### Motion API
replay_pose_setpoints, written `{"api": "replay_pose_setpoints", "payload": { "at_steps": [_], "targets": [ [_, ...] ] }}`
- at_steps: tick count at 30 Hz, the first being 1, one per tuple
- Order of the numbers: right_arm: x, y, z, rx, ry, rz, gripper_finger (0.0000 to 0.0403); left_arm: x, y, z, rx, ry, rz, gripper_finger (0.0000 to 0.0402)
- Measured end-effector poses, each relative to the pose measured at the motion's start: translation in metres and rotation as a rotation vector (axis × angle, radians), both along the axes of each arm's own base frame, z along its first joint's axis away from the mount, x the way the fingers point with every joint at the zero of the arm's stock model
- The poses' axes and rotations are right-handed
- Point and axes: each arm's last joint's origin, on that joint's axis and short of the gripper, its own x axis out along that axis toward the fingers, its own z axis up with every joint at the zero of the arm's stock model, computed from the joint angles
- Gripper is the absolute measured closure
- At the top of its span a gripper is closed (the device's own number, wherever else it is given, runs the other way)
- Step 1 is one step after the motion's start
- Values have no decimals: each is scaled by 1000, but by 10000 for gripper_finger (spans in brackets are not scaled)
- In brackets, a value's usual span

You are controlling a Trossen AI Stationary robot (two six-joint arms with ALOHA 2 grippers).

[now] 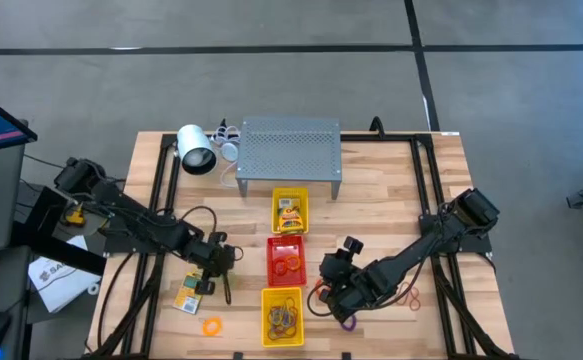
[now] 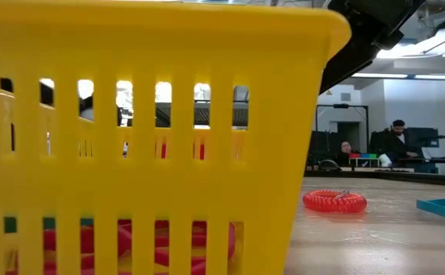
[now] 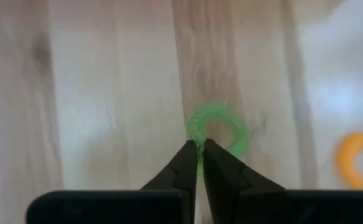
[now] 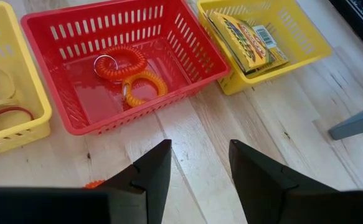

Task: Pick & Place Office Desk Supplies
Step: Put the green spring rubber band into the red bin

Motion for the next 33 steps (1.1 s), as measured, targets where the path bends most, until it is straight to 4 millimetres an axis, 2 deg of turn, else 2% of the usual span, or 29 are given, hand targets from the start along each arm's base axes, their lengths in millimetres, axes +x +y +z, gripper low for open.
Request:
{"api": "replay_pose_setpoints", "payload": {
  "at_steps": [13, 20, 27, 33],
  "targets": [
    [2, 1, 1, 12, -18, 0, 246, -14, 17, 49, -40, -282, 12, 393],
    [4, 1, 3, -35, -81, -19, 246, -7, 25, 63, 3, -440, -13, 393],
    [25, -9, 10, -63, -174, 2, 246, 9, 36, 73, 80, -605, -20, 393],
    [48, -22, 19, -47, -274, 22, 246, 16, 42, 76, 129, -667, -36, 394]
  ]
}}
